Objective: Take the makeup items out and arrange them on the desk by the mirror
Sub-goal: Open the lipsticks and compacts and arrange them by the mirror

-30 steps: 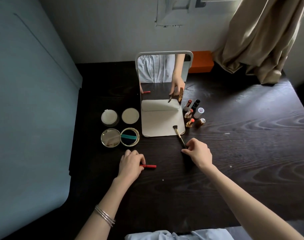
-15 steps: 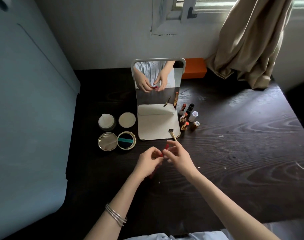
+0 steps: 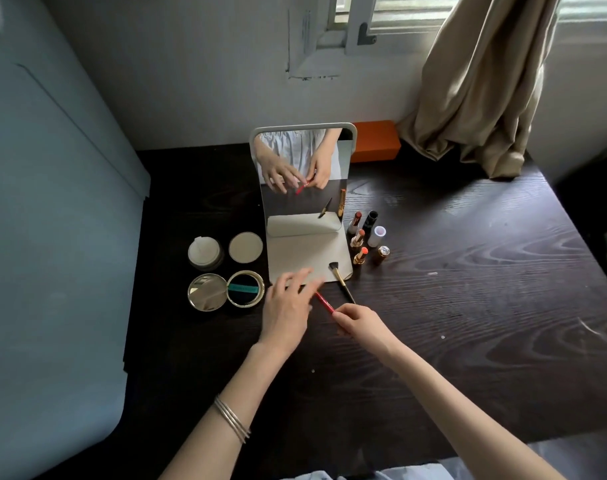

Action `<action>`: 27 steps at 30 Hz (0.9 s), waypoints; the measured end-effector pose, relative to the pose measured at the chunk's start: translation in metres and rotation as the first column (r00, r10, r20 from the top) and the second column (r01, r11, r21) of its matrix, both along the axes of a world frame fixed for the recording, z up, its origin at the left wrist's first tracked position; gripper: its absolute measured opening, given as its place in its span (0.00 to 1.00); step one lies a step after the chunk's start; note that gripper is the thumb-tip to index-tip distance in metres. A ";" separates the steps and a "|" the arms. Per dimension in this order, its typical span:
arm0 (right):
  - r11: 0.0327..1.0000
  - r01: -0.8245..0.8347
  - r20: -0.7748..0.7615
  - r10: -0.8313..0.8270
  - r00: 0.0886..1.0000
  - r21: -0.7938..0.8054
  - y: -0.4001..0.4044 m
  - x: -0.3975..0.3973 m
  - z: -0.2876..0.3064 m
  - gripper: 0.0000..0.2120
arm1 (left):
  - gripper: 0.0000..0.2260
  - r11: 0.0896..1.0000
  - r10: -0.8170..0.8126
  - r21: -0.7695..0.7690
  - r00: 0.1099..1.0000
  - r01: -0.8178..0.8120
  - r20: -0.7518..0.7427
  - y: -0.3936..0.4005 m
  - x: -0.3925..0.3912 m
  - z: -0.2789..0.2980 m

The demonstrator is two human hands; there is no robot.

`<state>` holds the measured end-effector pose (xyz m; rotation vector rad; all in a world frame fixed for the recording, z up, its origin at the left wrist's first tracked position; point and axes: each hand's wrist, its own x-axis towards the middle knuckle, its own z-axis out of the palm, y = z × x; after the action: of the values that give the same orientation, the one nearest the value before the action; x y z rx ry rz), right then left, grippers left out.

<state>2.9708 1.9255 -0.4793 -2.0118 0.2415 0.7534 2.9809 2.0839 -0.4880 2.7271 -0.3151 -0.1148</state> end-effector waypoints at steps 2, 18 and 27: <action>0.997 -0.077 0.043 0.078 0.996 -0.032 -0.004 0.003 0.005 0.07 | 0.18 0.988 -0.147 0.049 0.988 0.144 0.058 0.008 0.006 0.002; 0.825 -0.404 0.440 0.555 0.706 -0.395 -0.032 0.001 0.011 0.06 | 0.11 0.932 -0.350 0.008 0.906 0.363 -0.238 0.024 0.022 0.012; 0.807 -0.430 0.480 0.588 0.652 -0.404 -0.043 0.001 0.013 0.07 | 0.10 0.914 -0.399 -0.017 0.895 0.404 -0.200 0.022 0.021 0.022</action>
<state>2.9716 1.8828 -0.4661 -2.4938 -0.6729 0.3929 3.0023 2.1058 -0.4657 2.6045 -0.8199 -0.5052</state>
